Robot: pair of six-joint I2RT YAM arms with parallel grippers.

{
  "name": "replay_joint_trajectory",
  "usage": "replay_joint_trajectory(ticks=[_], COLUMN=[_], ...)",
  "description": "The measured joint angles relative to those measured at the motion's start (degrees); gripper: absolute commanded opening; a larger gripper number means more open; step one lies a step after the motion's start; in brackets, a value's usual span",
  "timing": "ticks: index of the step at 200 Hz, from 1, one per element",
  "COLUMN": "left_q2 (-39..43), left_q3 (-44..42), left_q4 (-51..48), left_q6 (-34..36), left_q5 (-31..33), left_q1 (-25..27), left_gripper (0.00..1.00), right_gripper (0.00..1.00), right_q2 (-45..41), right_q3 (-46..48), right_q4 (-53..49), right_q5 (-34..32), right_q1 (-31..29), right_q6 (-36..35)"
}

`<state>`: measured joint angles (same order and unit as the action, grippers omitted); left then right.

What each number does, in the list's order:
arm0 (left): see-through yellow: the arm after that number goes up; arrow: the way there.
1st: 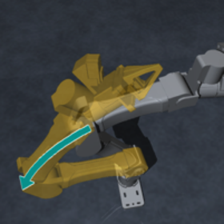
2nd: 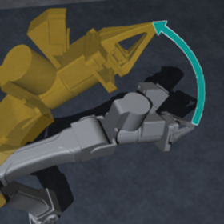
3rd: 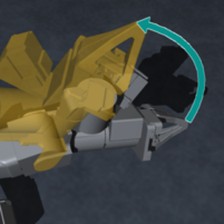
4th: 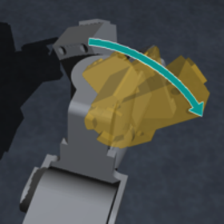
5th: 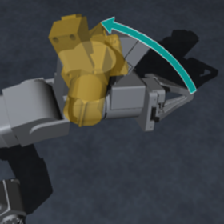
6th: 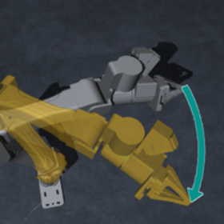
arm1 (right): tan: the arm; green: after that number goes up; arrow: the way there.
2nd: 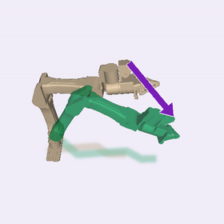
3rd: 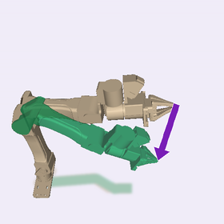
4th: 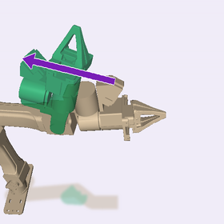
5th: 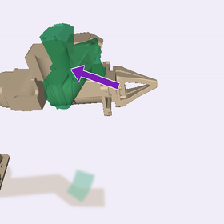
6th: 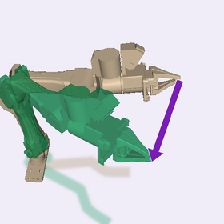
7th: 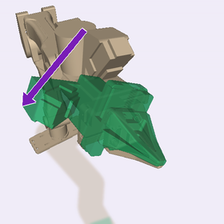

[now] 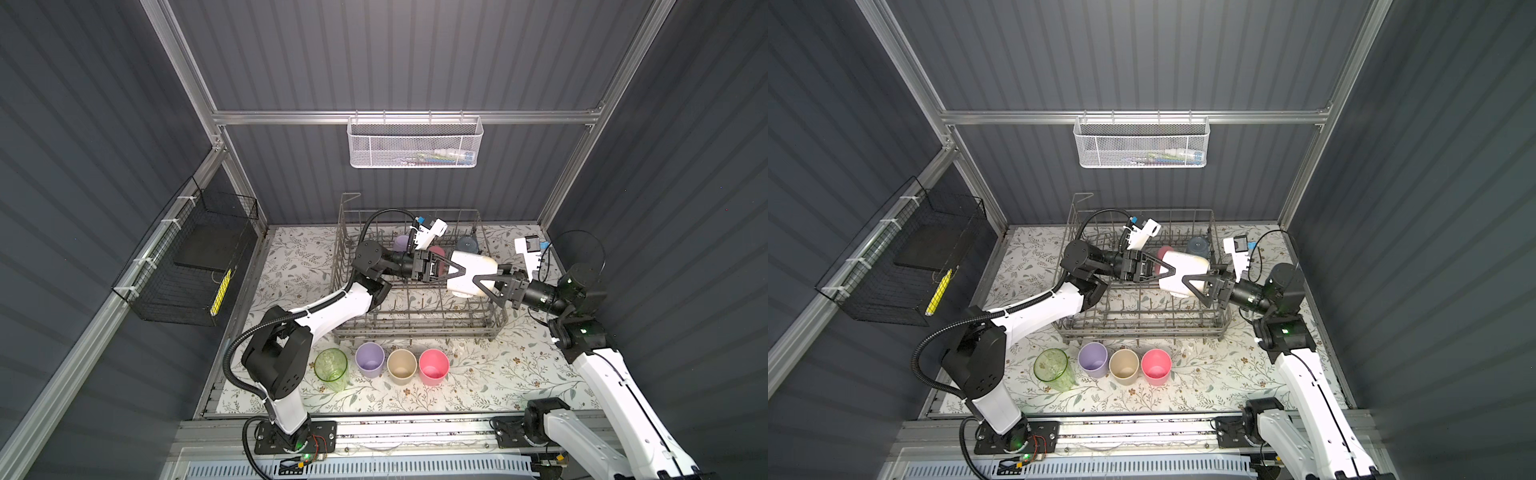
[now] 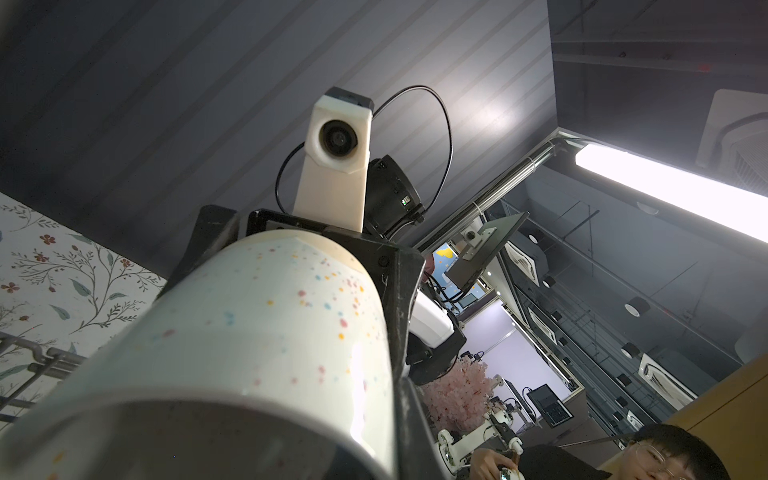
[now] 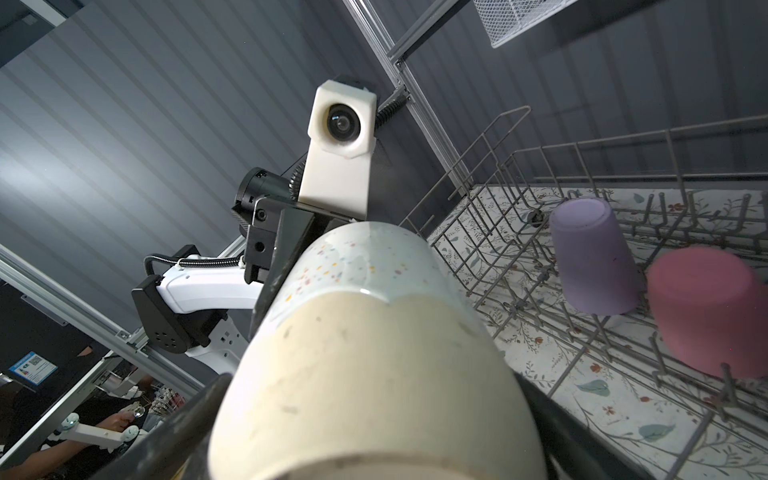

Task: Load the cups into the dish rack
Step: 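Close the right gripper on the white cup's base held by the left gripper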

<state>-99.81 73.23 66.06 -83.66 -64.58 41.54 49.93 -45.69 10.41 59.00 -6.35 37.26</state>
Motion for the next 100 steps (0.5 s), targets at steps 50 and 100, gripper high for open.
replay_joint_trajectory(ticks=[50, 100], left_q2=[-0.6, -1.8], left_q3=[0.0, 0.6], left_q4=[0.1, 1.9], left_q6=[-0.5, -2.1], left_q5=[-0.2, -0.6], left_q1=[0.0, 0.0], left_gripper=[0.00, 0.00], right_gripper=[0.99, 0.98], right_q2=[1.5, 2.2], right_q3=[0.0, 0.0], right_q4=[-0.2, -0.3], right_q5=[-0.6, -1.4], right_q1=[-1.6, -2.5], right_q6=[-0.2, -0.3])
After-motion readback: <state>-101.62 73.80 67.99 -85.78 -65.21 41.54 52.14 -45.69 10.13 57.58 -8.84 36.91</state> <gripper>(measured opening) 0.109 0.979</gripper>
